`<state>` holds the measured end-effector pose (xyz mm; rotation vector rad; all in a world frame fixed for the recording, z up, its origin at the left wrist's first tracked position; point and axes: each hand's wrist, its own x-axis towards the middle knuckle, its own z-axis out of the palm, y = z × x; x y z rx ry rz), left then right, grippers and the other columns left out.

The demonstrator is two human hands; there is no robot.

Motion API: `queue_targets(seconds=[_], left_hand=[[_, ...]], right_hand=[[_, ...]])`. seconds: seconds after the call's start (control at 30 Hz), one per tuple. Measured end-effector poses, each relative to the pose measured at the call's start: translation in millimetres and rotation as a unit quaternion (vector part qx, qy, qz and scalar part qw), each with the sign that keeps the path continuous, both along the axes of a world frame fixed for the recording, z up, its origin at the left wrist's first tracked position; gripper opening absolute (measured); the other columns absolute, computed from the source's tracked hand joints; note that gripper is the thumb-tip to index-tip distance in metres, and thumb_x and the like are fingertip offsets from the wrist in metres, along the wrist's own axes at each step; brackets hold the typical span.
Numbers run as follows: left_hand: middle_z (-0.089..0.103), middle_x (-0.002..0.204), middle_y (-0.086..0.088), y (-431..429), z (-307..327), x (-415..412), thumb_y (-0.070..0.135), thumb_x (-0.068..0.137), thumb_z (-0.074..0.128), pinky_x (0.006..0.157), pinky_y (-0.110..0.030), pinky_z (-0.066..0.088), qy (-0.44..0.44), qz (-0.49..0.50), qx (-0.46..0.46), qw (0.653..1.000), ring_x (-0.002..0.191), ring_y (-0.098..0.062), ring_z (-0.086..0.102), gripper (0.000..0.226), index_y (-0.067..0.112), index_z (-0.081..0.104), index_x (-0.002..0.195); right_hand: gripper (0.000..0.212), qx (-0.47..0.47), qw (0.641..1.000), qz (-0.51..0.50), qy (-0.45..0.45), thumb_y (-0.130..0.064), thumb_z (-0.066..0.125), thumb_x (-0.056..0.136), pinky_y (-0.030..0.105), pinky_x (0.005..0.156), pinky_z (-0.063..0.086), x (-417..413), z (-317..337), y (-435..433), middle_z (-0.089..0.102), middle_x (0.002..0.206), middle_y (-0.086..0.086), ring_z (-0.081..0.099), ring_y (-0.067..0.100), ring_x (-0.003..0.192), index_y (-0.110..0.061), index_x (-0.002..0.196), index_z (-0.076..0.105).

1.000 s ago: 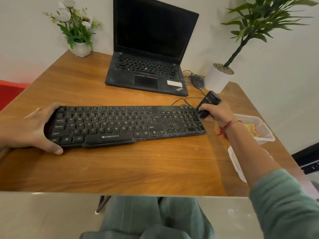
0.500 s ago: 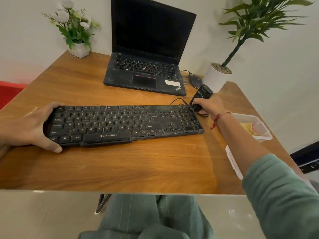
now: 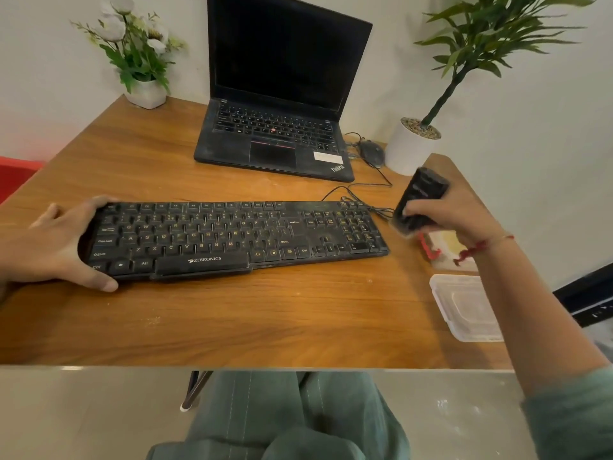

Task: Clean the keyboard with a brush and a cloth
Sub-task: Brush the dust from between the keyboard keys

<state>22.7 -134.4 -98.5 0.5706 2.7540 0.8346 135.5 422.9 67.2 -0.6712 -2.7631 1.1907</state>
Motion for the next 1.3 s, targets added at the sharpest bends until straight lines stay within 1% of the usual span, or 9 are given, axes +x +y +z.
queue_targets(seconds=[0.1,0.23,0.33,0.5,0.63,0.77,0.97,1.07,1.3], left_hand=[[0.051,0.131,0.005,4.2,8.9,6.9,0.087,0.013,0.074,0.115,-0.048,0.009,0.015,0.002,-0.024,1.000,0.128,-0.032,0.041,0.132,0.063,0.015,0.129],[0.049,0.133,0.006,7.9,13.9,12.7,0.090,0.014,0.070,0.117,-0.047,0.004,0.024,0.004,-0.028,0.999,0.129,-0.030,0.041,0.129,0.064,0.013,0.127],[0.048,0.136,0.006,9.2,14.1,13.5,0.091,0.016,0.069,0.118,-0.047,0.001,0.029,0.005,-0.032,0.999,0.132,-0.028,0.042,0.128,0.064,0.011,0.127],[0.050,0.134,0.008,10.1,12.2,15.2,0.092,0.015,0.068,0.118,-0.047,-0.001,0.028,0.009,-0.022,0.999,0.130,-0.028,0.043,0.127,0.064,0.013,0.127],[0.050,0.135,0.007,9.1,12.7,13.0,0.091,0.014,0.069,0.118,-0.048,-0.003,0.019,0.005,-0.023,1.000,0.131,-0.030,0.043,0.129,0.065,0.014,0.127],[0.049,0.136,0.008,6.9,12.8,12.6,0.089,0.015,0.072,0.118,-0.047,-0.003,0.013,0.002,-0.021,1.000,0.131,-0.030,0.042,0.131,0.063,0.013,0.129],[0.051,0.136,0.005,0.7,-2.8,6.5,0.077,0.020,0.083,0.113,-0.059,0.020,0.020,0.001,0.020,1.000,0.125,-0.026,0.049,0.134,0.060,0.017,0.136],[0.049,0.139,0.003,-6.4,-14.8,2.3,0.077,0.023,0.084,0.106,-0.057,0.032,0.045,0.011,-0.033,0.998,0.125,-0.028,0.048,0.144,0.051,0.015,0.147],[0.049,0.140,0.001,-10.5,-25.2,-4.0,0.078,0.022,0.083,0.105,-0.057,0.032,0.048,0.019,-0.054,0.997,0.124,-0.029,0.048,0.148,0.048,0.013,0.149]], right_hand=[[0.024,-0.043,0.996,-0.049,0.056,-0.018,0.078,0.071,0.039,0.075,0.059,-29.4,-10.6,-18.5,0.066,0.089,0.005,0.068,0.018,0.084,-0.021,0.083,0.058],[0.020,-0.044,0.994,-0.078,0.065,-0.020,0.075,0.074,0.014,0.044,0.049,-57.5,-29.5,-36.9,0.061,0.077,-0.001,0.059,0.006,0.067,-0.020,0.073,0.056],[0.019,-0.004,0.996,-0.066,0.054,-0.024,0.075,0.073,0.010,0.034,0.040,-67.2,-32.3,-35.3,0.061,0.075,-0.001,0.056,0.004,0.064,-0.014,0.083,0.062],[0.022,0.028,0.995,-0.086,0.047,-0.029,0.077,0.069,0.028,0.060,0.059,-70.0,-36.8,-22.8,0.065,0.080,0.002,0.066,0.015,0.069,-0.020,0.073,0.056],[0.023,-0.026,0.995,-0.082,0.058,-0.022,0.076,0.074,0.019,0.050,0.052,-69.7,-38.9,-25.2,0.058,0.074,-0.005,0.060,0.007,0.069,-0.024,0.072,0.052],[0.021,-0.051,0.996,-0.060,0.041,-0.018,0.077,0.071,0.034,0.069,0.060,-78.8,-37.2,-26.7,0.067,0.088,0.005,0.068,0.017,0.081,-0.021,0.077,0.057],[0.032,-0.063,0.996,-0.063,-0.004,-0.016,0.077,0.071,0.022,0.050,0.056,-75.1,-36.1,-22.6,0.068,0.093,0.009,0.069,0.018,0.077,-0.009,0.099,0.061],[0.038,-0.085,0.994,-0.062,-0.013,-0.012,0.076,0.072,0.021,0.044,0.052,-64.6,-38.9,-20.3,0.068,0.097,0.012,0.069,0.019,0.078,-0.005,0.107,0.062],[0.035,-0.085,0.992,0.021,-0.094,-0.008,0.072,0.077,0.031,0.062,0.060,-4.7,-28.6,-8.5,0.072,0.089,0.014,0.071,0.024,0.076,-0.004,0.109,0.058]])
